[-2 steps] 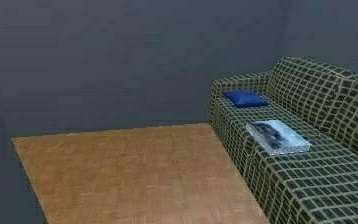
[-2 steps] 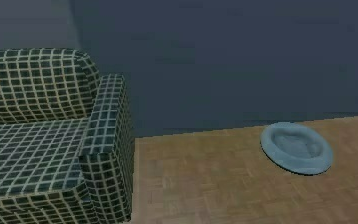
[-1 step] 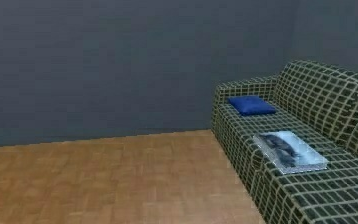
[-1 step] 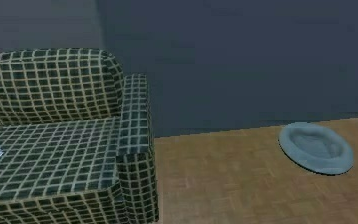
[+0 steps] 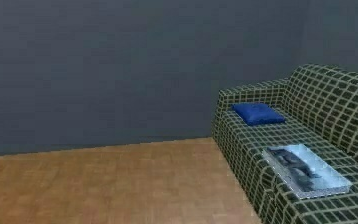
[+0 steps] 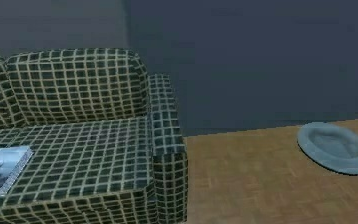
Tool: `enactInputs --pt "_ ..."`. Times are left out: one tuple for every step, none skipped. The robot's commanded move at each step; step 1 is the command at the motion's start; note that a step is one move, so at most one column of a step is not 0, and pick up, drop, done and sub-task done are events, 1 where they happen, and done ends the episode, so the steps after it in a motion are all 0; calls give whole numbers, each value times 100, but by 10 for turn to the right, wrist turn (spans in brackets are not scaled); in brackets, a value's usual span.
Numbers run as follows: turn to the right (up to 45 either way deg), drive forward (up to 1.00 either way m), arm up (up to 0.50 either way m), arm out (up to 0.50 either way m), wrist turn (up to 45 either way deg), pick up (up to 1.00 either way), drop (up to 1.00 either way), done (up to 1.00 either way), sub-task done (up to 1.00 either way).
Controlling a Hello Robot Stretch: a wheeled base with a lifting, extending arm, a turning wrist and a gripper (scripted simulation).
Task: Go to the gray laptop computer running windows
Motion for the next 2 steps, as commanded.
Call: enactInputs --pt "450 0 0 0 0 0 0 0 0" --pt "330 0 0 0 0 0 0 0 0"
